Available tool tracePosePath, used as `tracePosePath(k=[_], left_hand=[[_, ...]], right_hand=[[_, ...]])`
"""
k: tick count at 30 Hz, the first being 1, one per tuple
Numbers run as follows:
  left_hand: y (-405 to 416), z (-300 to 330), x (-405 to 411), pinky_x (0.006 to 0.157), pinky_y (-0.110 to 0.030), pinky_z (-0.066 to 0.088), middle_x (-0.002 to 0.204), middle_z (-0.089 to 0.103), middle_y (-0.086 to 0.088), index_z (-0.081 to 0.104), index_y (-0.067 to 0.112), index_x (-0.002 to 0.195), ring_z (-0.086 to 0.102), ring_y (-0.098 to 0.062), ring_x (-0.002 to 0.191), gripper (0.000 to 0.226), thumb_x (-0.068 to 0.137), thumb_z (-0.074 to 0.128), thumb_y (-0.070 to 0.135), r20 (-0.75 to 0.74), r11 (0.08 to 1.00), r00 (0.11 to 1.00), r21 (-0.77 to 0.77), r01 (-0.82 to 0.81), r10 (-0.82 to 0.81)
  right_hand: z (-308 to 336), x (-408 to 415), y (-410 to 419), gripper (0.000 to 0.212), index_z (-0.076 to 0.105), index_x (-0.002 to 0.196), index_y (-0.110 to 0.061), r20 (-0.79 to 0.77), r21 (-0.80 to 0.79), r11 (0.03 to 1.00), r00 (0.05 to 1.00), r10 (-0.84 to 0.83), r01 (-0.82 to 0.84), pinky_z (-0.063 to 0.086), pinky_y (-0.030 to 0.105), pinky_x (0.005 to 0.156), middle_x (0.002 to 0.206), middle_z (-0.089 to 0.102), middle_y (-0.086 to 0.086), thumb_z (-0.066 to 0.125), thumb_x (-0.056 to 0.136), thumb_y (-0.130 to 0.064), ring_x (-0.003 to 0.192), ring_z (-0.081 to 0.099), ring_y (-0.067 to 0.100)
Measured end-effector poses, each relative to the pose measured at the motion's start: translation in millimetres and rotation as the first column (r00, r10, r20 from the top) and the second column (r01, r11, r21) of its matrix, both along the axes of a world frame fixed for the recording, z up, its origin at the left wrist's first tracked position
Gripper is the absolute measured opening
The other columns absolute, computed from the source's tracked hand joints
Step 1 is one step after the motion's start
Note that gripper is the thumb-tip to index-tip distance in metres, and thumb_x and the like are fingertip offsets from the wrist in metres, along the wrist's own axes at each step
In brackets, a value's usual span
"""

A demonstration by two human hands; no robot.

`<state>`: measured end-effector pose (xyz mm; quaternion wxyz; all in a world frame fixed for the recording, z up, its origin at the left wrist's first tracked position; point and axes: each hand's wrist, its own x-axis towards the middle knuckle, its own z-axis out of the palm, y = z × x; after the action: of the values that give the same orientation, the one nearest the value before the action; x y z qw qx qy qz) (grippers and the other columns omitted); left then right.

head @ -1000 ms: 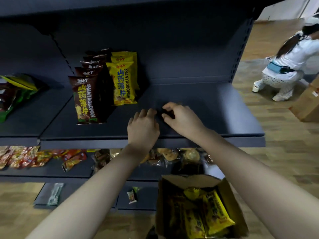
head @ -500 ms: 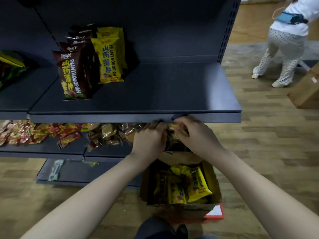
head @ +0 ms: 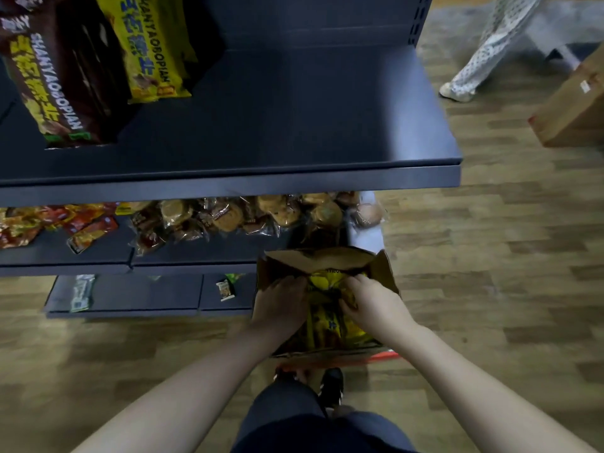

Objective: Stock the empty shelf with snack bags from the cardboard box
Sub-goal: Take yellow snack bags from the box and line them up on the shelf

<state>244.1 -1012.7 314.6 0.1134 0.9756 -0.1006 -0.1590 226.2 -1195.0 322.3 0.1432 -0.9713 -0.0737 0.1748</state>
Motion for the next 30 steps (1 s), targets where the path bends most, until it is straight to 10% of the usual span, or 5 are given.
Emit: tracePosePath(k=[18,30], left_hand=[[4.6,-80.4,2.0,0.082,-0.041,0.046,0.125,0.054,-0.008,0.053,0.017,0.119,0.055,-0.032,0.113,0.028,0.093,0.045,0.025,-0.334,0.997,0.943,0.072,0.011,0.013],[-14.6,-107.4,0.8,0.095,-0.048,0.042,0.154,-0.001,-0.013,0.015,0.018,0.145,0.01,-0.038,0.139,0.063,0.095,0.049,0.033,-0.483,0.988,0.868,0.145,-0.052,0.117]], right_hand=[[-82.7,27.4,13.9,0.038,0.05,0.126,-0.02,-0.223,-0.117,0.993,0.975,-0.01,-0.016,0.048,0.038,0.081,0.123,0.054,0.006,0.049,0.091,-0.034,0.107,0.057,0.032],[-124.3,27.8,1.7,0.042,0.042,0.132,-0.014,-0.157,-0.329,0.944,0.986,-0.047,-0.007,0.036,0.041,0.091,0.136,0.038,0.012,0.045,0.093,-0.028,0.124,0.033,0.034]])
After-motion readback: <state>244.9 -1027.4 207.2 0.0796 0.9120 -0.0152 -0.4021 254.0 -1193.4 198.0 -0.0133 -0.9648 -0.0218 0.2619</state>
